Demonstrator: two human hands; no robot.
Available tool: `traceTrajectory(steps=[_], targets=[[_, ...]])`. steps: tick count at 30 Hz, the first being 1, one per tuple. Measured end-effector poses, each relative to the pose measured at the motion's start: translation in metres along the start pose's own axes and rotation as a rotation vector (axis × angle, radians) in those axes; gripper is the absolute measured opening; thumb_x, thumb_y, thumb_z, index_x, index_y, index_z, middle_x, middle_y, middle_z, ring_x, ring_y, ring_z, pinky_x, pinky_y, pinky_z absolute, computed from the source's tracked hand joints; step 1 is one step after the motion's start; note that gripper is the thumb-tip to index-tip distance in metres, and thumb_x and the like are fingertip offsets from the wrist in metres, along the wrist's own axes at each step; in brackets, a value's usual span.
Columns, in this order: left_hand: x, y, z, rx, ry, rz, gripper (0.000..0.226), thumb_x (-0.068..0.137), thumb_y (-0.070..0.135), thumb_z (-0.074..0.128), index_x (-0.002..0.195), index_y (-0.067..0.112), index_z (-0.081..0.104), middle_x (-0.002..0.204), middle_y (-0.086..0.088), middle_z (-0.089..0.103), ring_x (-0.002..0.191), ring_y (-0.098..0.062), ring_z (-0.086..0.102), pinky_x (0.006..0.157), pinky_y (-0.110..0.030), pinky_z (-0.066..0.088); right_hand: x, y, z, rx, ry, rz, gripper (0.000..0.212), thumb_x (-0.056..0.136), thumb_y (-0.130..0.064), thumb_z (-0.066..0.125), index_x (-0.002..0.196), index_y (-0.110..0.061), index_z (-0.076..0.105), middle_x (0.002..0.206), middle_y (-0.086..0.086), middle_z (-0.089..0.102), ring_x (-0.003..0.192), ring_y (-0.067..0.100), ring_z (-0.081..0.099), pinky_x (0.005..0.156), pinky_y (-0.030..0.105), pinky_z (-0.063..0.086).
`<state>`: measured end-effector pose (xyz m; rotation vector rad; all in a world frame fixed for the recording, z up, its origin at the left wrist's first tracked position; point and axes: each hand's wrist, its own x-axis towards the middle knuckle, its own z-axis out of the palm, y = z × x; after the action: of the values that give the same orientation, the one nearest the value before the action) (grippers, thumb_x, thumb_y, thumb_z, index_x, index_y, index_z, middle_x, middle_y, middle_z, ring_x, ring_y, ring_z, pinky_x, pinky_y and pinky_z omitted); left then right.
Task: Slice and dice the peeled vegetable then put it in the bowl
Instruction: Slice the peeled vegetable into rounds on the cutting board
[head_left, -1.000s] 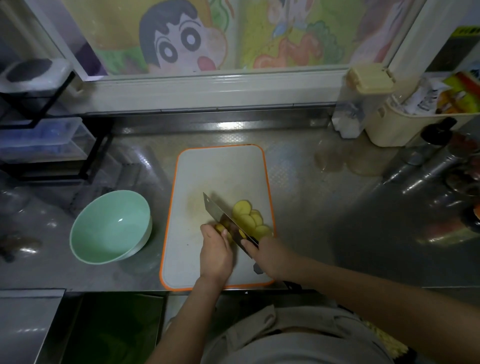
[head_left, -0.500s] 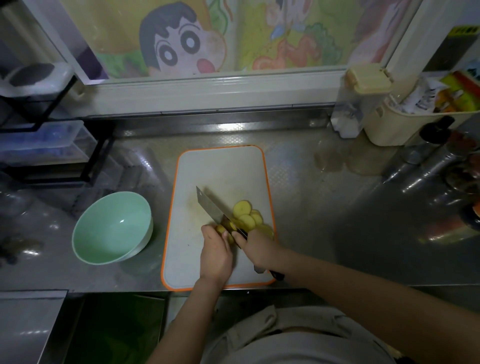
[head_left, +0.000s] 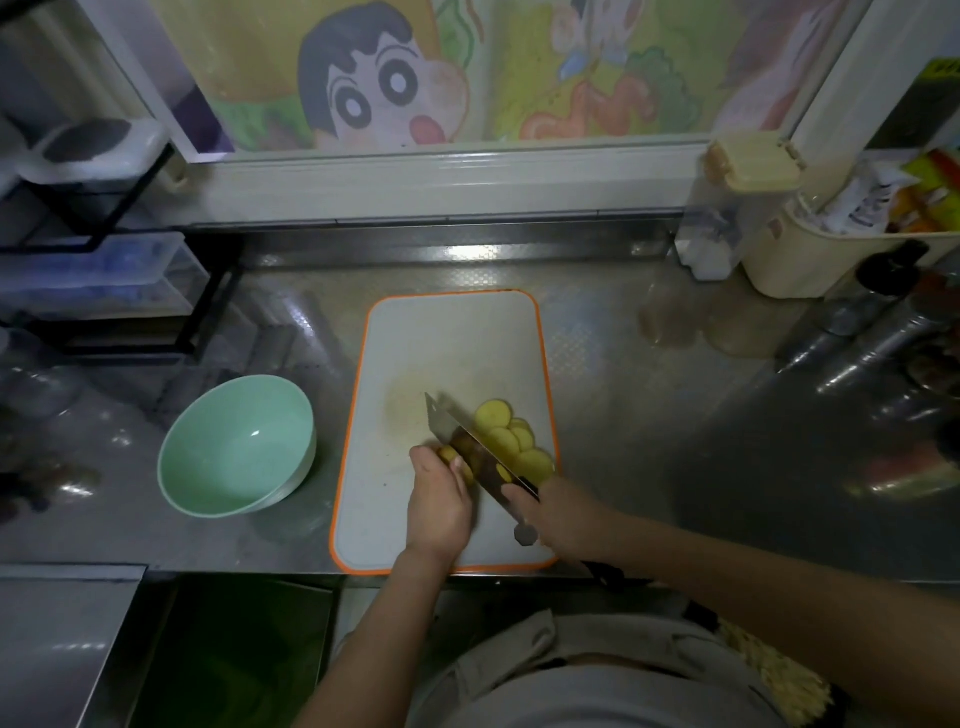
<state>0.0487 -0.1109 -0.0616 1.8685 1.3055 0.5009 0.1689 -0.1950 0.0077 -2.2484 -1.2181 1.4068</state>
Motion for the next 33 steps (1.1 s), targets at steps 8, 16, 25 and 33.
traceTrajectory(steps=[8,16,25,33], targets=[[-0.001,0.002,0.002,0.022,0.004,0.000,0.011,0.099,0.023,0.032,0.103,0.014,0.028,0.092,-0.006,0.054,0.072,-0.022,0.053,0.063,-0.031,0.037,-0.007,0.010,0.002,-0.004,-0.035,-0.025,0.040,0.102,-0.040,0.029,0.089,-0.014,0.056,0.063,0.002,0.040,0.052,0.010,0.037,0.053,0.020,0.032],[-0.004,0.003,0.003,0.014,0.018,0.016,0.010,0.099,0.021,0.033,0.100,0.013,0.028,0.085,-0.001,0.050,0.067,-0.016,0.049,0.061,-0.030,0.036,0.000,0.021,0.021,0.133,0.101,-0.007,0.041,0.101,-0.039,0.036,0.066,-0.017,0.042,0.057,0.000,0.043,0.048,0.010,0.040,0.048,0.018,0.032],[-0.006,-0.001,0.002,-0.020,0.029,0.037,0.009,0.098,0.020,0.034,0.100,0.012,0.029,0.087,-0.002,0.049,0.072,-0.021,0.052,0.064,-0.032,0.039,0.001,0.023,0.030,0.119,0.148,-0.038,0.047,0.099,-0.044,0.036,0.104,-0.003,0.058,0.088,0.012,0.059,0.078,0.019,0.052,0.071,0.026,0.040],[-0.004,0.003,-0.004,-0.052,0.017,0.040,0.009,0.099,0.018,0.033,0.101,0.011,0.029,0.086,0.002,0.046,0.073,-0.017,0.049,0.066,-0.030,0.036,0.003,0.015,0.022,0.102,0.085,-0.041,0.043,0.099,-0.044,0.032,0.072,-0.014,0.044,0.068,0.001,0.045,0.056,0.007,0.039,0.059,0.025,0.036]])
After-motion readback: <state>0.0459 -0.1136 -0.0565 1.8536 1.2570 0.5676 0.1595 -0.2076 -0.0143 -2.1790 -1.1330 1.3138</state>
